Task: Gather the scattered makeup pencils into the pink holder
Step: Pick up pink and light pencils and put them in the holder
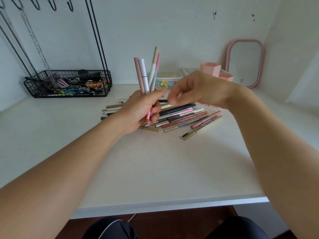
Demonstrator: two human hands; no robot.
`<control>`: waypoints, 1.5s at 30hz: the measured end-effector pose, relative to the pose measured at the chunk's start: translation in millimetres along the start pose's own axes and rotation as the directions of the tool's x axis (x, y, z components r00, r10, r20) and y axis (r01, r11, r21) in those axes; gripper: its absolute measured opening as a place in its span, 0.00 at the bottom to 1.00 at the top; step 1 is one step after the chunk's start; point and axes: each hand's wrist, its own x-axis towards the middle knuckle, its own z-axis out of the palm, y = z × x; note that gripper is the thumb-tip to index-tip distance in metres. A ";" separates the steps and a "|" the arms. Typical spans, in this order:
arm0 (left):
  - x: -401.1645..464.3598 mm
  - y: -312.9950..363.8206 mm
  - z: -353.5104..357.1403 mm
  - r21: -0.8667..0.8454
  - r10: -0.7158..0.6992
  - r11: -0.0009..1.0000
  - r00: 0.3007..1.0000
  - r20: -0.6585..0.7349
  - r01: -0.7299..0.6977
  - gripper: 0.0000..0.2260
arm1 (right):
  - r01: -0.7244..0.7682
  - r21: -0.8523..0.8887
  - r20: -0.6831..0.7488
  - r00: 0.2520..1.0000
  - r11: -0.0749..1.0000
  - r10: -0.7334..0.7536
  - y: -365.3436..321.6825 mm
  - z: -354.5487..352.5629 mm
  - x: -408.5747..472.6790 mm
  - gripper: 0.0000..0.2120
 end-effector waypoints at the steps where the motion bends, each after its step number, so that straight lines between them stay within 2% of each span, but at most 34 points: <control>1: -0.1 0.4 -0.8 -0.027 -0.013 1.000 1.000 -0.015 0.013 0.17 | -0.021 -0.100 0.147 0.988 0.995 0.036 -2.5 -2.9 -6.0 0.08; 3: -0.8 0.4 -1.1 -0.040 -0.024 0.999 0.999 -0.023 0.023 0.15 | -0.013 -0.232 0.326 0.941 0.973 0.090 -6.8 -0.7 -11.2 0.09; 5: -0.9 -0.2 0.2 -0.026 -0.031 0.999 0.999 -0.019 0.030 0.13 | -0.002 -0.320 0.372 0.920 0.948 0.127 -6.2 3.7 -9.8 0.10; 11: 0.1 -2.2 -0.7 0.018 0.001 1.000 1.000 0.006 -0.001 0.18 | -0.022 -0.487 0.373 0.899 0.873 0.231 -5.3 8.4 -6.9 0.08; 15: 0.9 -3.2 -2.9 0.011 0.024 1.000 0.999 0.028 -0.024 0.23 | -0.001 -0.520 0.379 0.896 0.854 0.233 -6.7 11.4 -5.2 0.07; 22: 1.3 -4.0 -1.1 0.036 0.005 0.999 0.999 0.038 -0.006 0.20 | 0.013 -0.483 0.396 0.895 0.875 0.206 -2.7 9.1 -3.7 0.07; 25: 0.3 -3.6 0.9 0.043 -0.011 0.999 0.999 0.040 0.010 0.19 | 0.025 -0.382 0.323 0.940 0.924 0.108 0.1 4.1 -4.6 0.08; 28: -0.9 -3.9 1.0 0.075 0.009 0.997 0.999 0.048 -0.012 0.21 | 0.067 -0.251 0.099 0.994 0.966 -0.044 1.6 -5.5 -5.0 0.08; 31: -1.5 -3.5 1.0 0.062 0.007 0.998 0.999 0.049 -0.010 0.22 | 0.175 -0.092 -0.132 0.974 0.980 -0.186 1.8 -13.4 -4.8 0.07; 34: -1.4 -2.8 2.3 0.019 -0.004 1.000 0.999 0.052 0.003 0.23 | 0.308 0.087 -0.283 0.920 0.947 -0.273 0.7 -10.7 -2.6 0.04; 39: -1.8 -1.1 4.1 -0.021 -0.004 1.000 0.997 0.076 0.005 0.21 | 0.362 0.387 -0.451 0.877 0.848 -0.168 -6.3 3.9 7.3 0.02; 45: -4.9 -3.0 10.4 -0.021 0.036 0.999 0.991 0.126 -0.034 0.18 | 0.371 0.640 -0.469 0.882 0.673 -0.041 -6.7 20.8 16.3 0.02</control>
